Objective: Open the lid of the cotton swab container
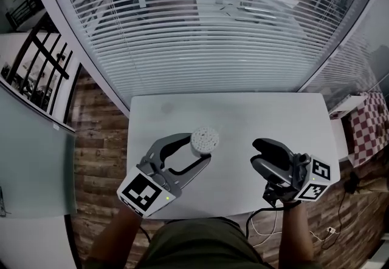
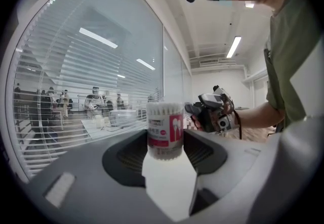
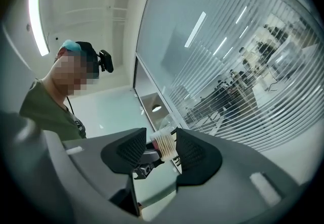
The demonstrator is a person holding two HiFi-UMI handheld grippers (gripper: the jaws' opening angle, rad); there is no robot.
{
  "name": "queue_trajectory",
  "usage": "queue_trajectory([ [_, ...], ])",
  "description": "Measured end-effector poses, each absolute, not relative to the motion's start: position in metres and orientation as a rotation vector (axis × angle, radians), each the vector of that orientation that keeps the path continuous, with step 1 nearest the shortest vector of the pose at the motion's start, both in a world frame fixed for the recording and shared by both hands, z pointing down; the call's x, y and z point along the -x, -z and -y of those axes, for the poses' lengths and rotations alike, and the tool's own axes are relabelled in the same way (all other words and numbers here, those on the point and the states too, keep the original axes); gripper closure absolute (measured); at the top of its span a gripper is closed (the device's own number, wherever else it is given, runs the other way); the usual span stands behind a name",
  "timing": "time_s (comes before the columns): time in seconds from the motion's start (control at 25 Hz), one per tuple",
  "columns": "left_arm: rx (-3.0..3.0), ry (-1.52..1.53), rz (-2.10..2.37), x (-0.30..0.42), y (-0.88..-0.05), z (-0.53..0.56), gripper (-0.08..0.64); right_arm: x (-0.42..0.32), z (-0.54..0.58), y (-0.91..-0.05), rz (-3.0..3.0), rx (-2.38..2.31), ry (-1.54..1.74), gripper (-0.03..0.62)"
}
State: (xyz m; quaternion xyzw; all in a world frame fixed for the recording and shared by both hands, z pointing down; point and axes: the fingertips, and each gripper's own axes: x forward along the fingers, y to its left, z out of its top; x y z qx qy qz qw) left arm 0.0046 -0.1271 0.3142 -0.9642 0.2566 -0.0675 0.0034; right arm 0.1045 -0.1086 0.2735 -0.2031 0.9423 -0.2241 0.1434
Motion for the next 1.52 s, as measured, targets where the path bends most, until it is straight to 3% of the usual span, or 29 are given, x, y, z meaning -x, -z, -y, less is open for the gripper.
queue_trajectory([
  [1.52,3.035,0.215,-0.801,0.014,-0.32,0.128,0.331,-0.077,0.104,-0.304,-2.797,0.628,0.725,0.416],
])
